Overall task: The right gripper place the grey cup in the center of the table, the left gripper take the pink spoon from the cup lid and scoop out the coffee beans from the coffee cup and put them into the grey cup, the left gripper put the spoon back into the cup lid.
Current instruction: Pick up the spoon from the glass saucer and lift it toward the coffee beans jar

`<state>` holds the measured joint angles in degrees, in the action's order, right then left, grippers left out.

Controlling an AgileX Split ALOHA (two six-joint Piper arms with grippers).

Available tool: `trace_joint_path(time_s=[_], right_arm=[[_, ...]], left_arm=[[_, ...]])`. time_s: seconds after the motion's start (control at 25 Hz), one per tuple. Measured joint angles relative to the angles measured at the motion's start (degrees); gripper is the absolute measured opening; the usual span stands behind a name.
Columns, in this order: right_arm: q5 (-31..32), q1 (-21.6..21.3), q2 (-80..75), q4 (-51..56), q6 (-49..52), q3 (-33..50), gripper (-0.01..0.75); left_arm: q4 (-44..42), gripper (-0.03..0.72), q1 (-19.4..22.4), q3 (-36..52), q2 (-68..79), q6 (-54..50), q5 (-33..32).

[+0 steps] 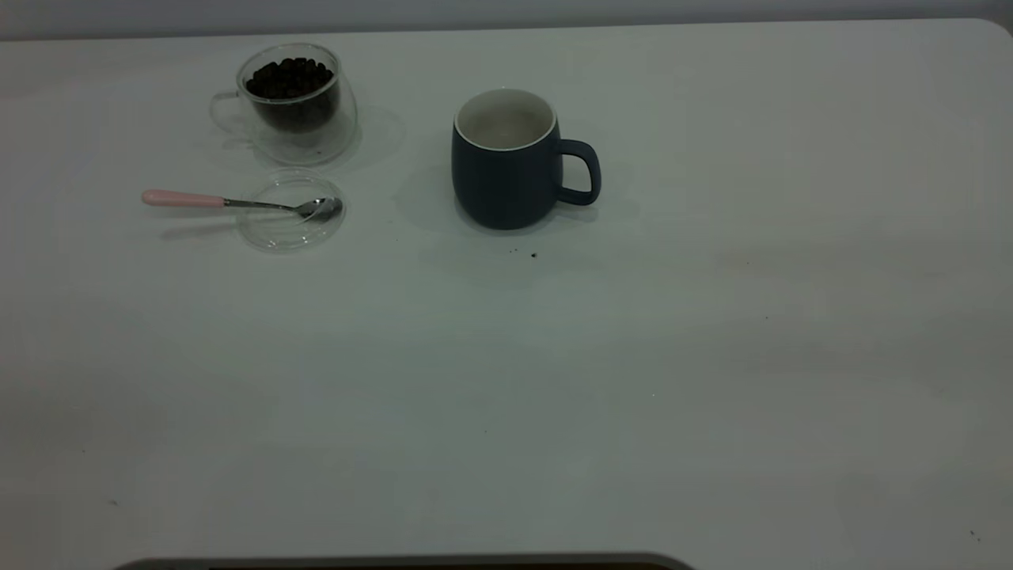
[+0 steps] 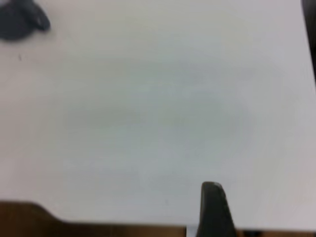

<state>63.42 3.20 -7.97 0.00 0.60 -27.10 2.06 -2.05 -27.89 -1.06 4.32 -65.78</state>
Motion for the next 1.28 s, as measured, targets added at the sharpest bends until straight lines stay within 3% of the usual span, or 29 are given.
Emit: trace_joint_path(time_s=[0.16,1.28], right_arm=[[0.39,0.00,5.82,0.00,-0.11,0.00,0.529],[0.75,-0.52,6.04,-0.83,-0.11,0.07,0.529]], left_arm=[[0.00,0.538,0.00,0.00,0.00,0.00,0.00],[0.00,0.531,0.00,0.00,0.00,-1.06,0.73]])
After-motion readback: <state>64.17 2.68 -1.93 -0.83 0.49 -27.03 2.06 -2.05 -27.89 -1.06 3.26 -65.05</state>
